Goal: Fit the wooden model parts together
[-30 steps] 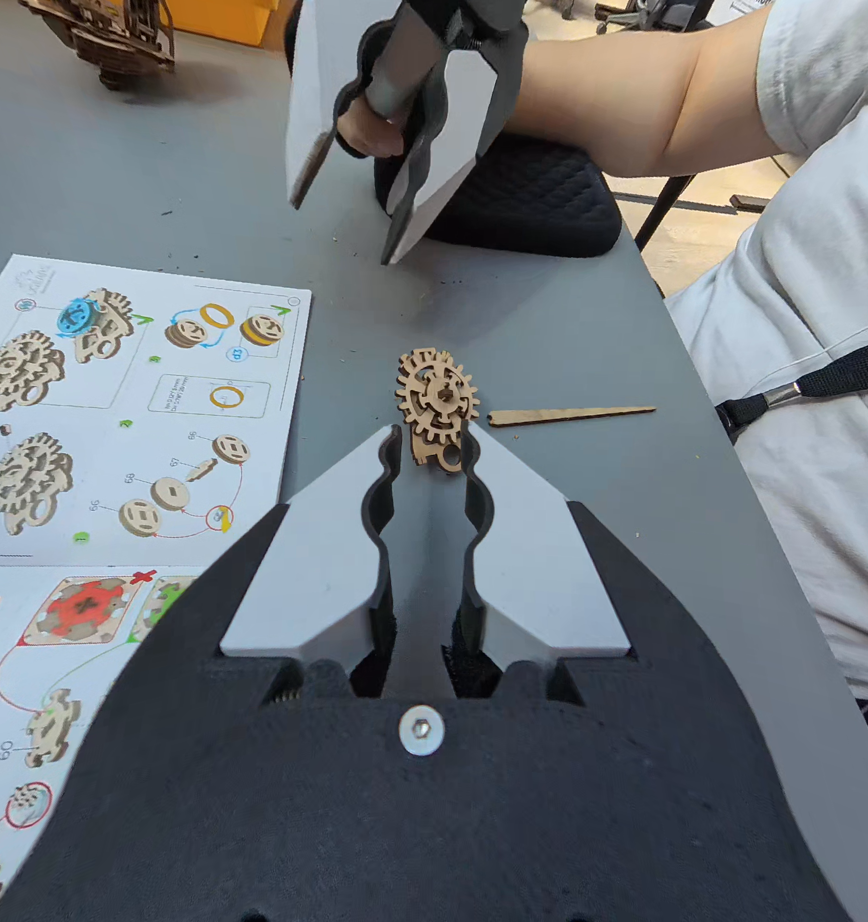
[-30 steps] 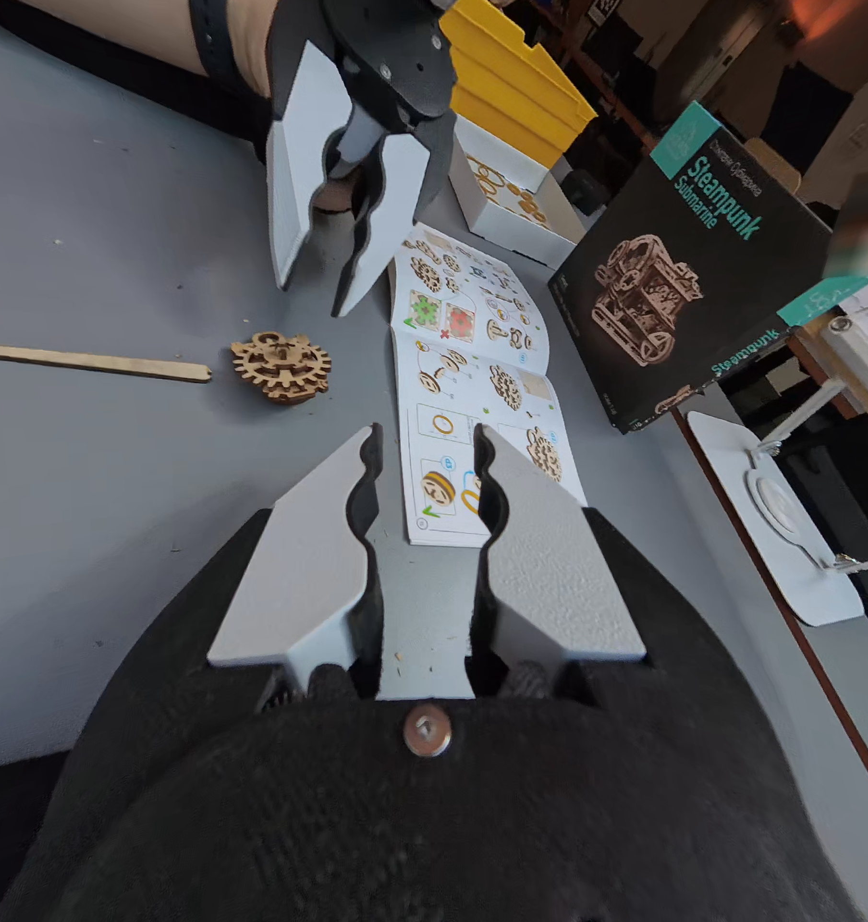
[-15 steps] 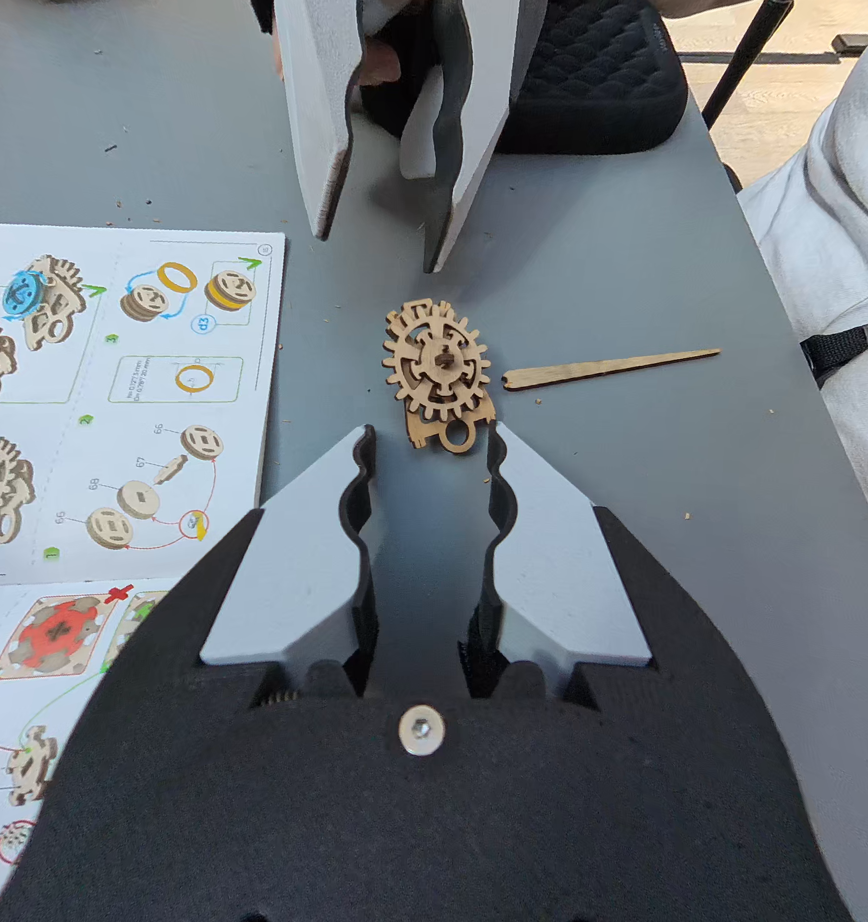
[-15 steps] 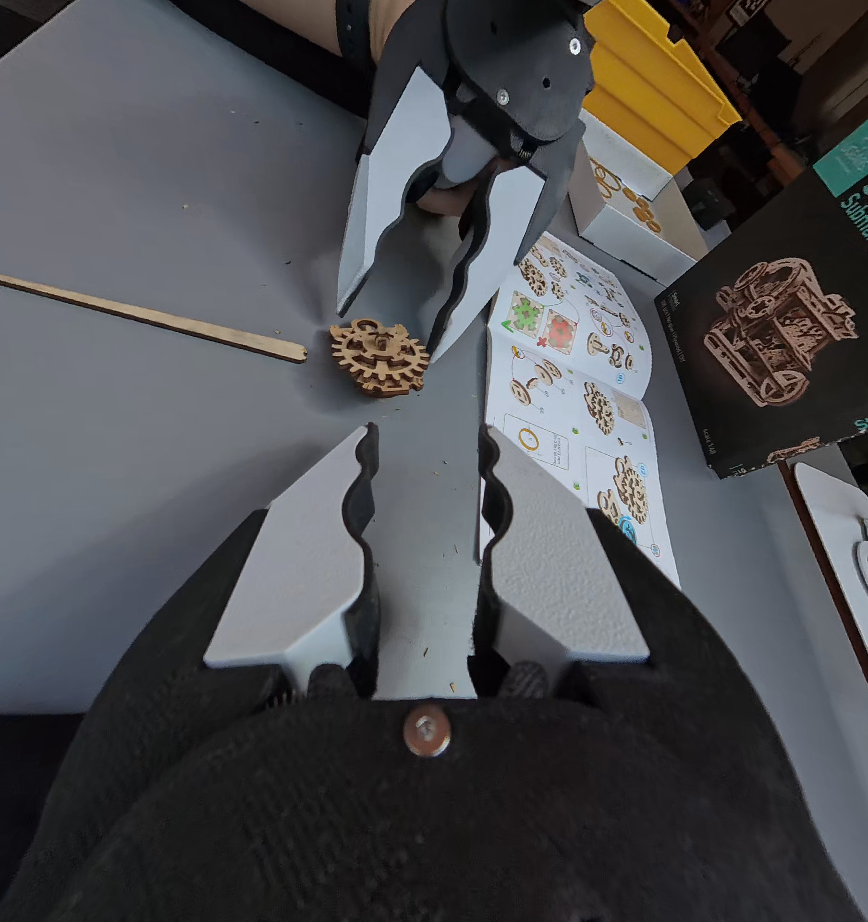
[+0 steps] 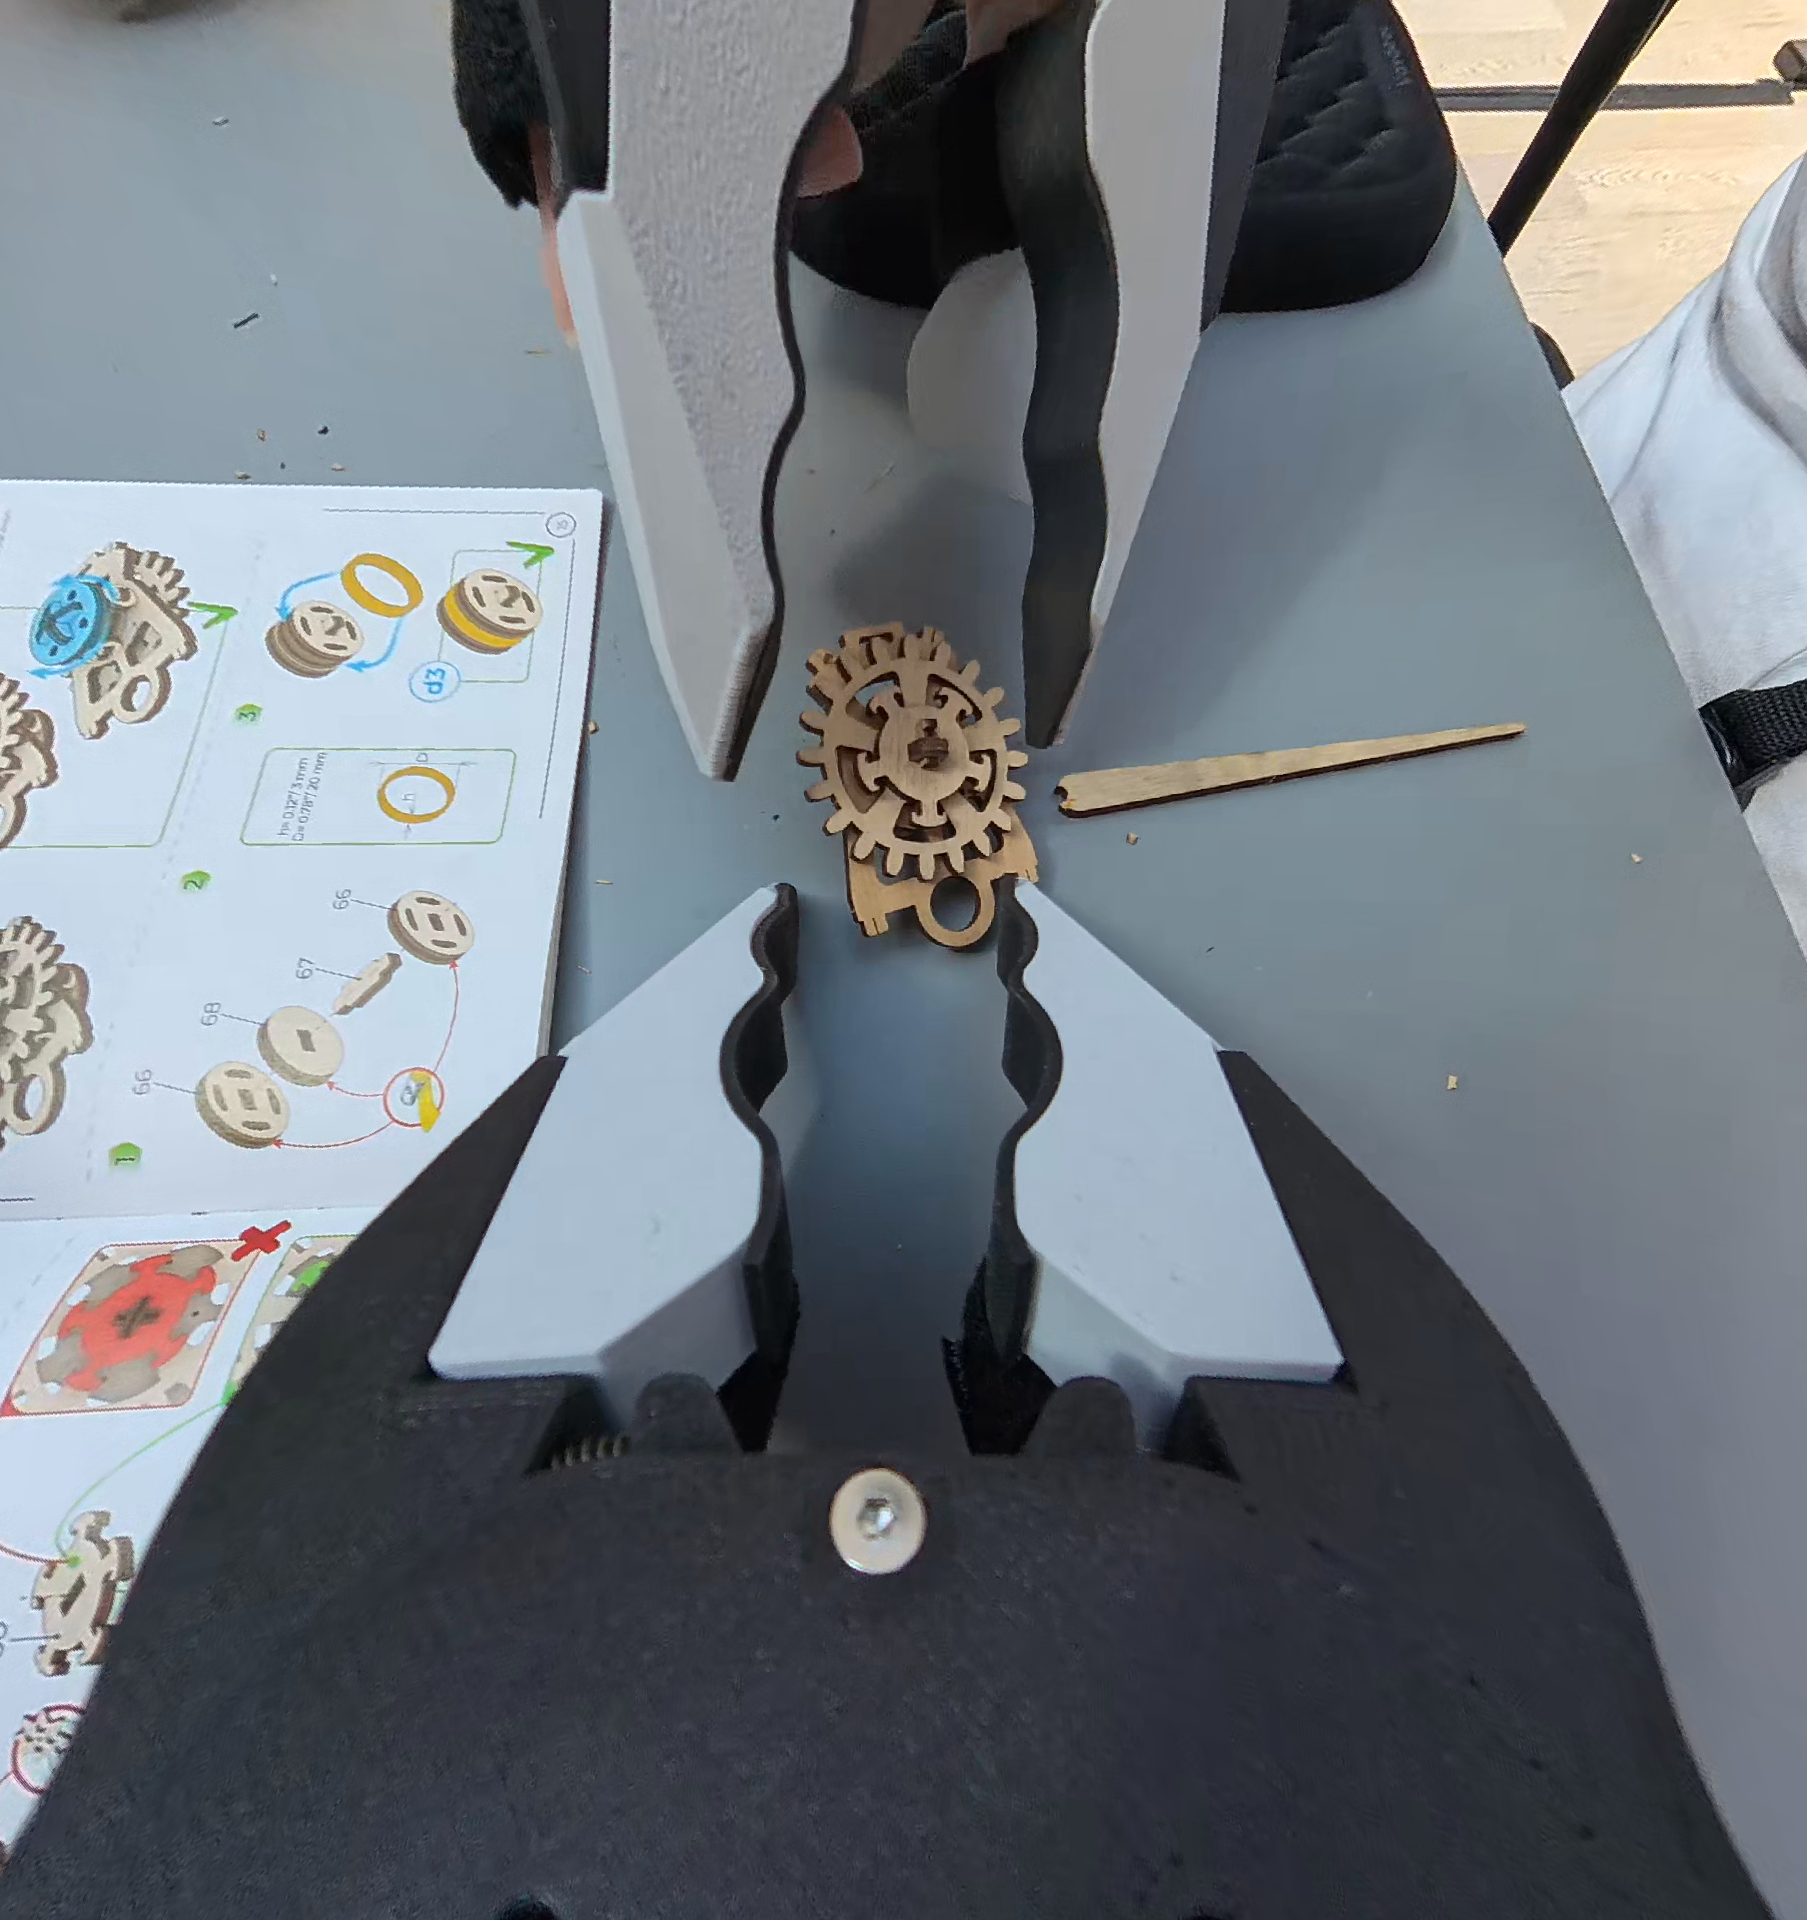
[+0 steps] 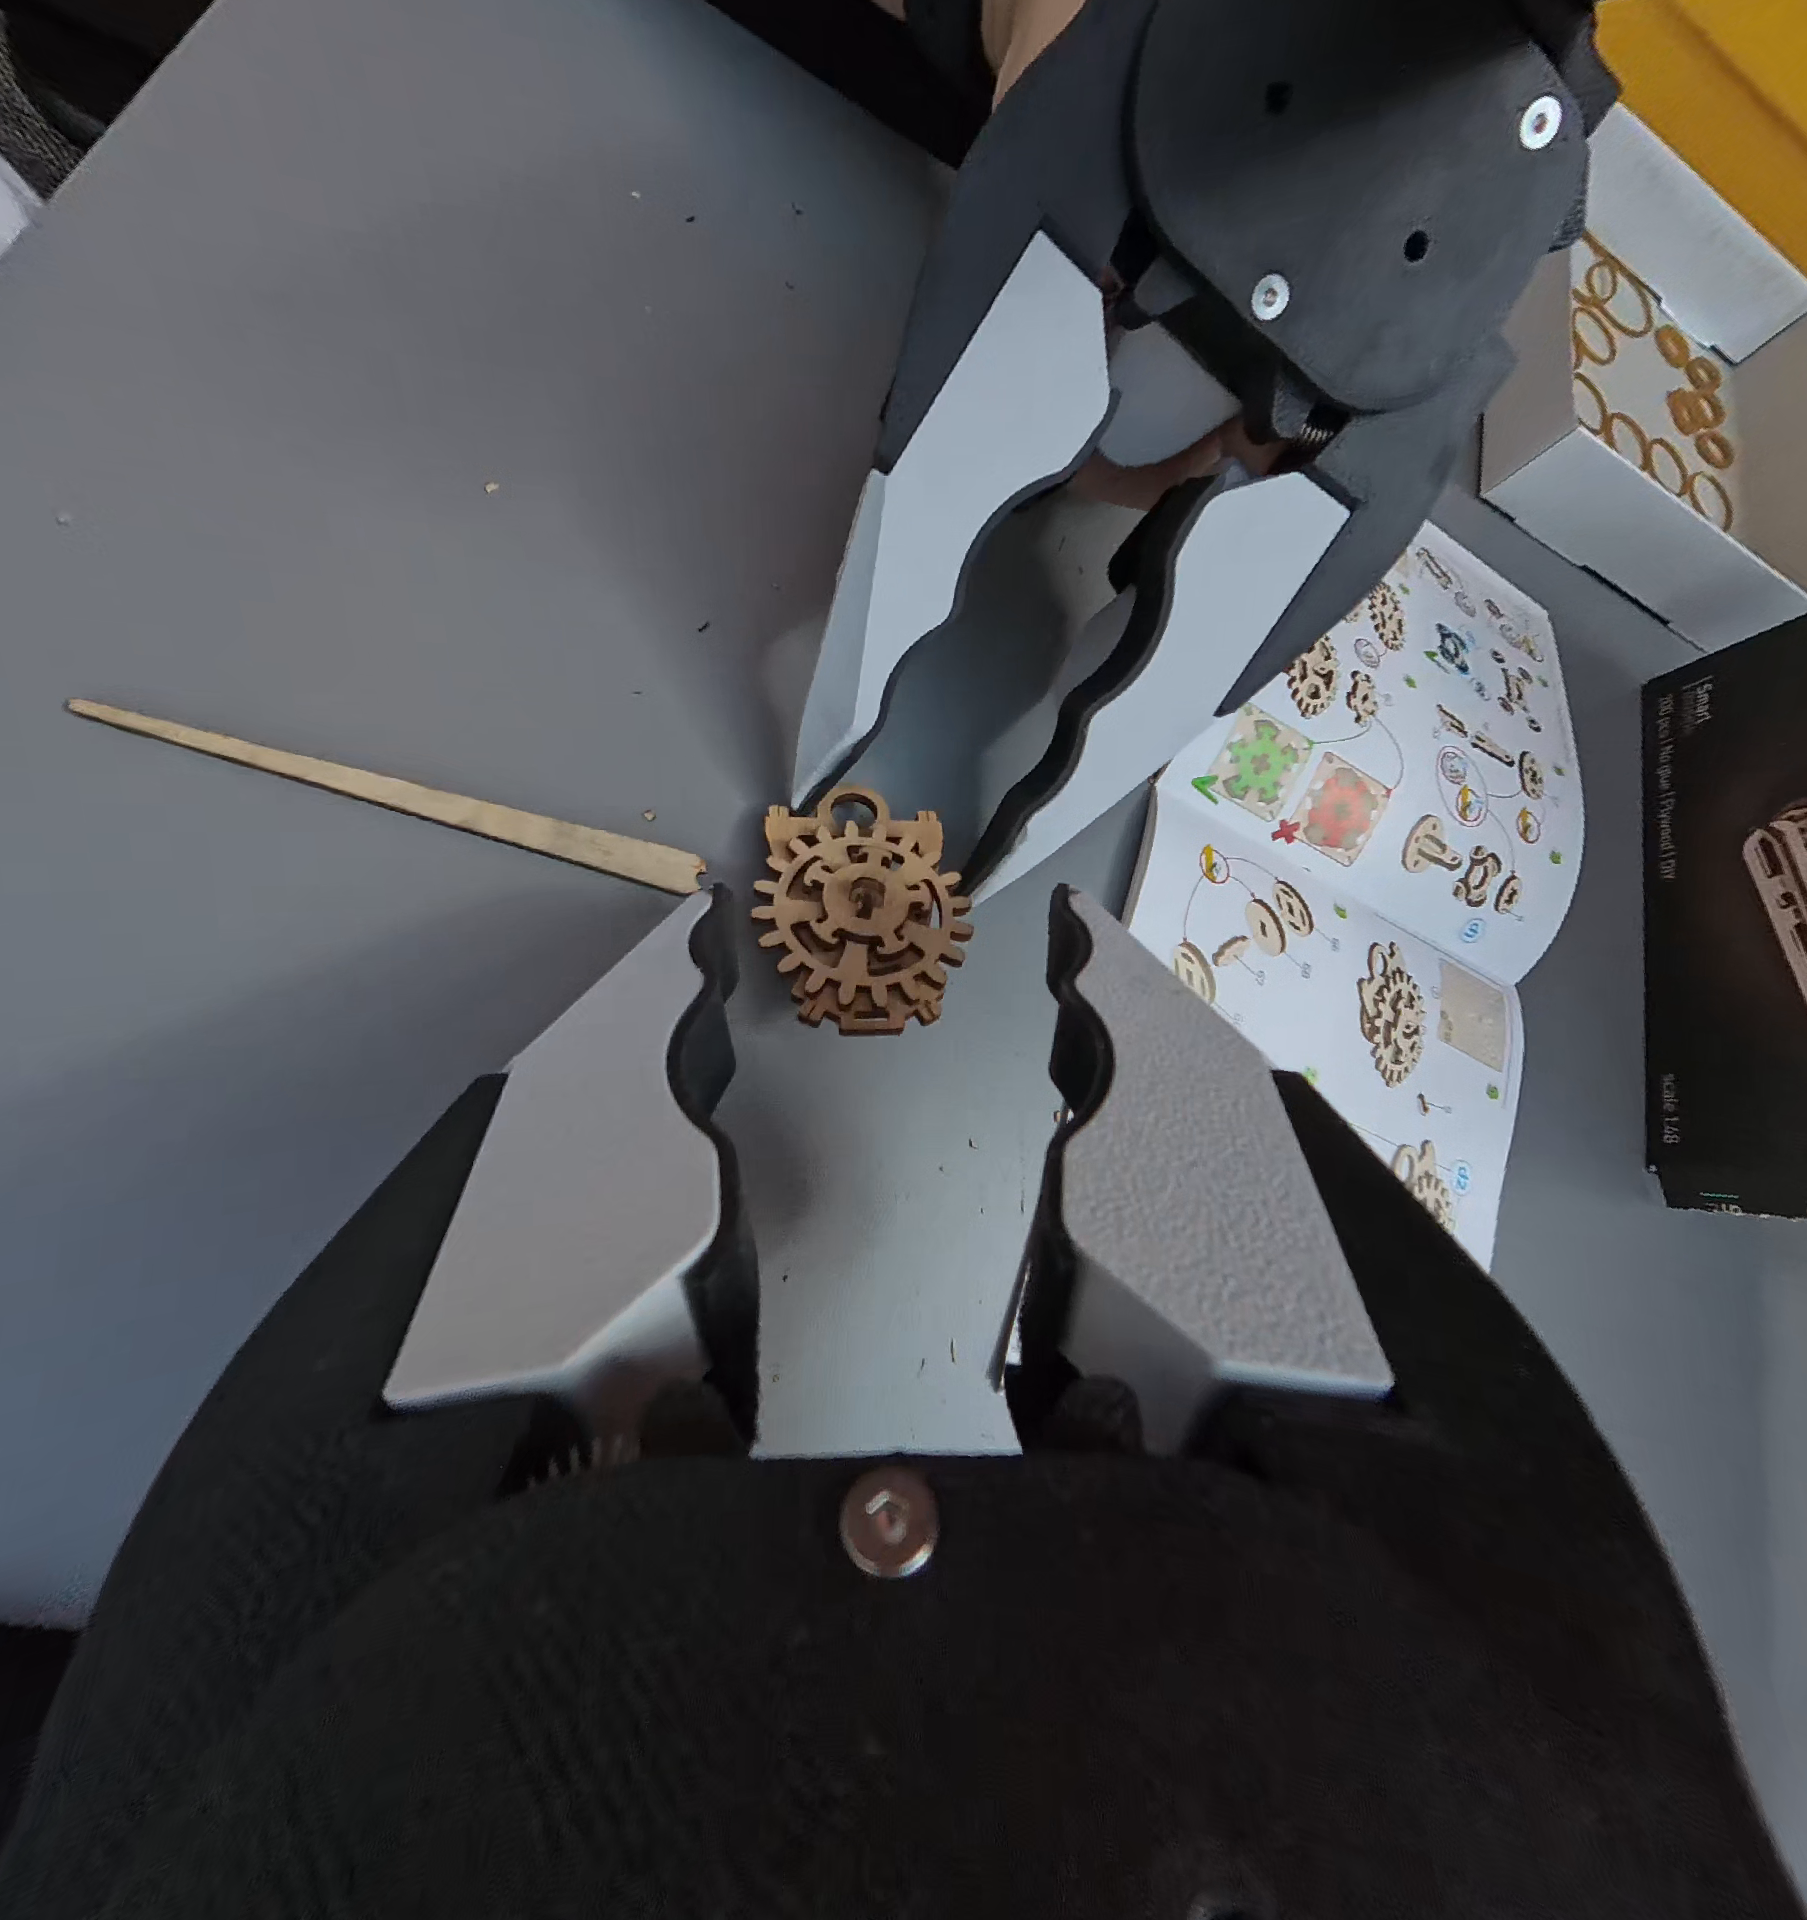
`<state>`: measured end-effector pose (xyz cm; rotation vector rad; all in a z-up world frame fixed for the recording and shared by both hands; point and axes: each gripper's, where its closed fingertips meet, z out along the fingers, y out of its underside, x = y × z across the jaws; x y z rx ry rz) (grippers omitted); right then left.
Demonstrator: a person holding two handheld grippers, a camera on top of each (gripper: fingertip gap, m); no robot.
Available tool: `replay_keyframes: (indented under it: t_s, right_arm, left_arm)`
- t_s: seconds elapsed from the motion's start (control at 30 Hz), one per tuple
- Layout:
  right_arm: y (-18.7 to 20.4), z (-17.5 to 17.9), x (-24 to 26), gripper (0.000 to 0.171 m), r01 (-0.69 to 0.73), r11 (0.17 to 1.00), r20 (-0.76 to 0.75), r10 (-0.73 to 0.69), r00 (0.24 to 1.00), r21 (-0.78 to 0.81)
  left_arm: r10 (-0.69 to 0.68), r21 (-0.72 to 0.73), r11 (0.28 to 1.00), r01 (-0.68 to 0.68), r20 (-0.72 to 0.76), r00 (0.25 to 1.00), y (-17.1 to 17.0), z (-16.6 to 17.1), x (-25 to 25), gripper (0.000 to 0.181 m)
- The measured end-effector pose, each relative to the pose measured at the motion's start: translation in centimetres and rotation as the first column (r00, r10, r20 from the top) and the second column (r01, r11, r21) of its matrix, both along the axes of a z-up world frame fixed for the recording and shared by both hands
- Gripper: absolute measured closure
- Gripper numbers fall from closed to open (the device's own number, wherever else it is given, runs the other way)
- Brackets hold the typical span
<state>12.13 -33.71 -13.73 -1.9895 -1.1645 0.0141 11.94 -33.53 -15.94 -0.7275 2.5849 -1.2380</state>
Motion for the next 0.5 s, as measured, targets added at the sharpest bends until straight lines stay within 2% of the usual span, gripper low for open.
replay_keyframes:
  t_s: [0.17, 0.27, 0.5]
  right_arm:
    - [-0.4, -1.3, 0.5, 0.116, 0.03, 1.0, 0.019, -0.03, 0.999, 0.006]
    - [-0.5, -1.3, 0.3, 0.131, 0.035, 0.999, -0.033, -0.034, 0.999, 0.022]
    - [-0.3, -1.3, 0.9, 0.131, -0.007, 0.991, 0.054, 0.0, 0.999, 0.136]
  left_arm:
    - [-0.001, -0.005, 1.0, 0.001, -0.006, 1.0, 0.0, 0.0, 0.0, 0.145]
    - [-0.007, -0.007, 1.0, 0.007, -0.01, 1.0, 0.0, 0.0, -0.1, 0.144]
    - [-0.006, -0.028, 1.0, 0.005, -0.032, 0.999, 0.1, 0.1, -0.2, 0.146]
